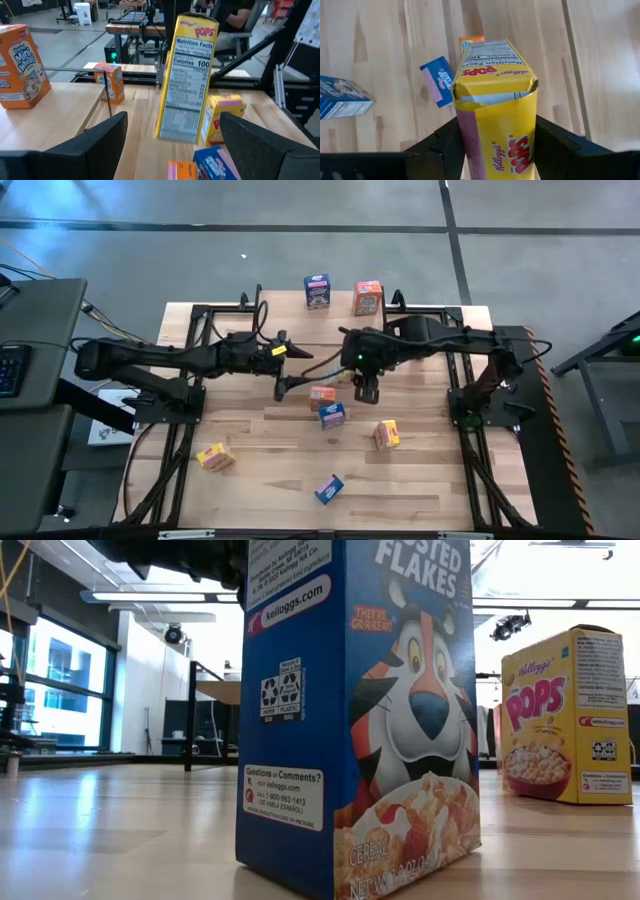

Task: Stack cereal on shelf
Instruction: Put the bottom right yellow cereal box on the shelf

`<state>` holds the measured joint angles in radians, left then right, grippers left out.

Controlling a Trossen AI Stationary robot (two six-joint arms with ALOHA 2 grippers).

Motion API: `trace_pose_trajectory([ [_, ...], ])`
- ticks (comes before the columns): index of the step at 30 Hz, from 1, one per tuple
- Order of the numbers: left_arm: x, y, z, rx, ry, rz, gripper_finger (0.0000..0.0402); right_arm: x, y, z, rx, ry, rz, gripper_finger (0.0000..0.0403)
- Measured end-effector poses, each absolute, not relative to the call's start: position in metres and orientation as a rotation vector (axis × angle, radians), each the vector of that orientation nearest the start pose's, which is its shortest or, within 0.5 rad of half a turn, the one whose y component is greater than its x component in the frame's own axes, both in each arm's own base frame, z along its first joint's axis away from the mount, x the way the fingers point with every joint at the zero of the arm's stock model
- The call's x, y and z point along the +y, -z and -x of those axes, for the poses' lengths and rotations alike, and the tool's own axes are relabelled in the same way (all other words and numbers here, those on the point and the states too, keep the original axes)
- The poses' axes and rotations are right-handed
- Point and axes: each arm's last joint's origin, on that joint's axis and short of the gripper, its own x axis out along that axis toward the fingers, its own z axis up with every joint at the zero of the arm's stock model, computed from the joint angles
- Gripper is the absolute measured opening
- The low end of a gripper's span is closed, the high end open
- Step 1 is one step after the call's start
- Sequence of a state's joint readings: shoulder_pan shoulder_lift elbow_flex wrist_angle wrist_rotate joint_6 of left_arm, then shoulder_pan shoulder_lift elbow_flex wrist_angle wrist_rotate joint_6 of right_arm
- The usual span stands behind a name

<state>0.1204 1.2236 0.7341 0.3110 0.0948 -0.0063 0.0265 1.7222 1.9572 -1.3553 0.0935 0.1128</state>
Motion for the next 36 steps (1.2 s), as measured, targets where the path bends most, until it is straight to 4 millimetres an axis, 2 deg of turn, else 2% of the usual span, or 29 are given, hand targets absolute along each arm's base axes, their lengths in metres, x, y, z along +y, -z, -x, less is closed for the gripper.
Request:
trace_pose_trajectory([
  [9,0.032,-0.281,-0.291,0.210,-0.028,0.043,0.0308,-0.003,-0.395,-0.329,1.082,0.094,0.026,0.0183],
  [15,0.034,-0.291,-0.303,0.206,-0.022,-0.014,0.0308,-0.003,-0.395,-0.329,1.082,0.097,0.036,0.0183],
  [36,0.034,-0.291,-0.305,0.244,-0.019,-0.030,0.0308,-0.003,-0.400,-0.339,0.971,0.098,0.031,0.0183],
])
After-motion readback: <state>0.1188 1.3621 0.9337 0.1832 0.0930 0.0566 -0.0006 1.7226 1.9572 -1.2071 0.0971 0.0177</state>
